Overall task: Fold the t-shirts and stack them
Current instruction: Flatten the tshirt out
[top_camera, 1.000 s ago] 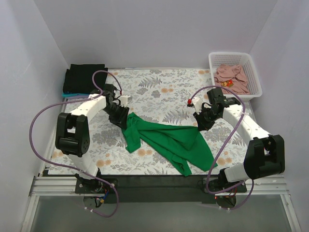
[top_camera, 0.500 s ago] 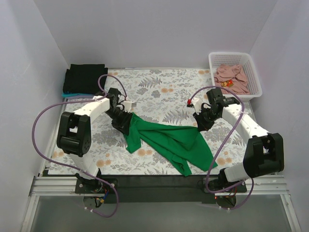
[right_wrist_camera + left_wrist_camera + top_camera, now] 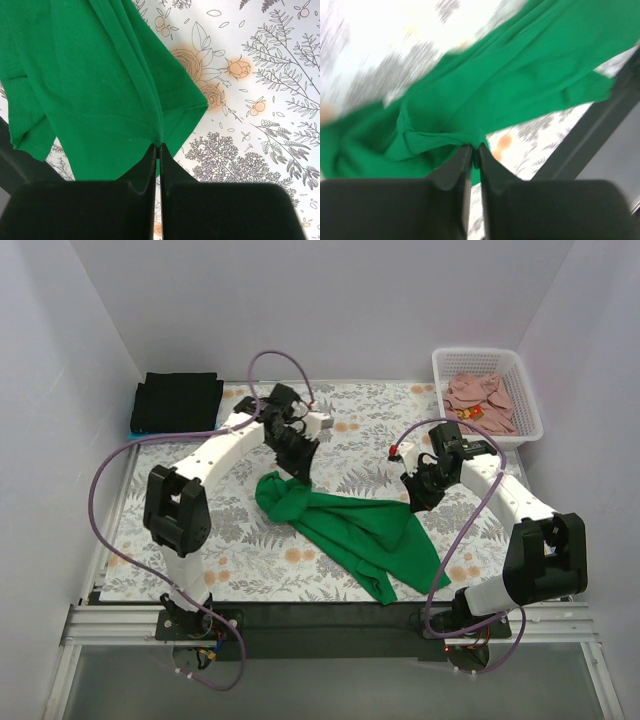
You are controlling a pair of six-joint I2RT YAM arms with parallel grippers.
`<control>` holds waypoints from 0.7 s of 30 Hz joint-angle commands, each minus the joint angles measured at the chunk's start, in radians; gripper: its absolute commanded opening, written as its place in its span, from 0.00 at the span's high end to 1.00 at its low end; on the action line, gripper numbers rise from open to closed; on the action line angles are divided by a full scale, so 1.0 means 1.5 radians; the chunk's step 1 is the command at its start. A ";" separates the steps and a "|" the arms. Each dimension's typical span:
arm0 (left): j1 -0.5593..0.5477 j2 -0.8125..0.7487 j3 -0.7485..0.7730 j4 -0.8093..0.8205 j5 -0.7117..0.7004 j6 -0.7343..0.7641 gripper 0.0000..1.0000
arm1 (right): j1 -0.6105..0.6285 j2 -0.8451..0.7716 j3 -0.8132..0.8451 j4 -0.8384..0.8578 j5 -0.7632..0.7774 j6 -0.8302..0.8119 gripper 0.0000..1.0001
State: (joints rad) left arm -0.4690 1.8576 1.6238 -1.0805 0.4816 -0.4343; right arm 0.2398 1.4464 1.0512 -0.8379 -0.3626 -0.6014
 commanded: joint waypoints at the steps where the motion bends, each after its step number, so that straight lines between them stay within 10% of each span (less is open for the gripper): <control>1: -0.078 0.081 0.081 -0.041 0.054 -0.017 0.84 | -0.007 0.000 0.017 -0.013 -0.012 0.004 0.99; 3: -0.094 0.107 0.092 -0.039 0.041 -0.009 0.49 | -0.011 -0.001 0.020 -0.015 -0.009 0.002 0.99; 6: -0.089 0.093 0.083 -0.031 0.041 0.004 0.36 | -0.014 -0.002 0.022 -0.020 -0.004 -0.003 0.99; 21: -0.044 -0.299 -0.373 0.125 -0.005 0.065 0.60 | -0.016 0.029 0.021 -0.019 -0.023 0.004 0.99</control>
State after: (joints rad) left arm -0.5117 1.4475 1.1702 -1.0092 0.5182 -0.3477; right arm 0.2226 1.4860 1.0512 -0.8444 -0.3748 -0.6014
